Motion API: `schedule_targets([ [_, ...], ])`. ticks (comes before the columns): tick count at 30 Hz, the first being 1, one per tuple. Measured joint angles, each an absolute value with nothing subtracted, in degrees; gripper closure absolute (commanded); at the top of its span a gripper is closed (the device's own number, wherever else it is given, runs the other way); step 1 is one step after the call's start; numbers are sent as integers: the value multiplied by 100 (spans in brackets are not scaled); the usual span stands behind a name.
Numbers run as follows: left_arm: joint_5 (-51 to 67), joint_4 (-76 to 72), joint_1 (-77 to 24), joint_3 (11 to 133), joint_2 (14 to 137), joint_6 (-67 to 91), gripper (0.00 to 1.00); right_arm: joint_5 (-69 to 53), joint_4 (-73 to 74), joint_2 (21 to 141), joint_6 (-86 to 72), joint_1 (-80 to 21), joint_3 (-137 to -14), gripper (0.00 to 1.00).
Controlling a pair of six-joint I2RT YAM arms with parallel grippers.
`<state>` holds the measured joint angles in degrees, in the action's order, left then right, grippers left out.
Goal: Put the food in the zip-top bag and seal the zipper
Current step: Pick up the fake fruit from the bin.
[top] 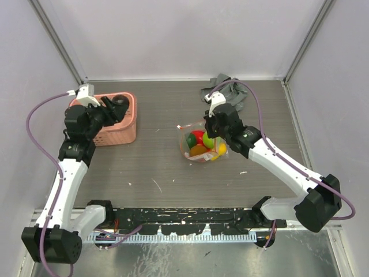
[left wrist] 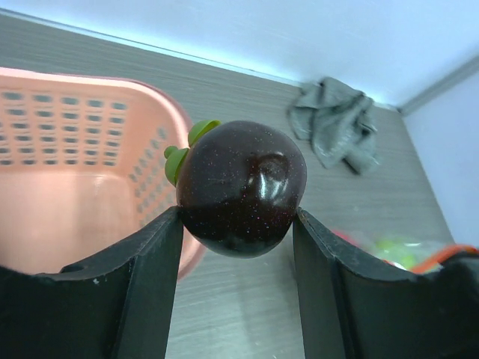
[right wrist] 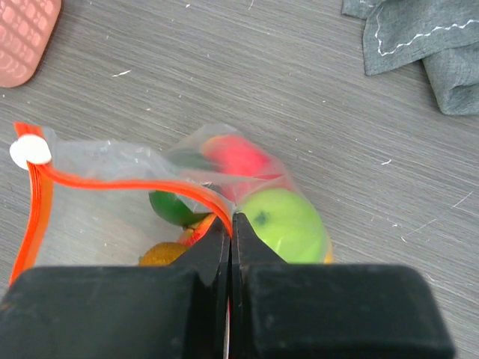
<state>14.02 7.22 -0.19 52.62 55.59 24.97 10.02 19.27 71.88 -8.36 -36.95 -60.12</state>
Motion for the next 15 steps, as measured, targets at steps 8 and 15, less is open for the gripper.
schedule_targets([
  [8,1671,572,-1190,4897,5116,2530,48,1074,2421,7205,-943,-3745,-6420,97],
  [15,1658,303,-2464,4637,4995,2550,47,1063,2556,7240,-1094,-3782,-6451,97],
])
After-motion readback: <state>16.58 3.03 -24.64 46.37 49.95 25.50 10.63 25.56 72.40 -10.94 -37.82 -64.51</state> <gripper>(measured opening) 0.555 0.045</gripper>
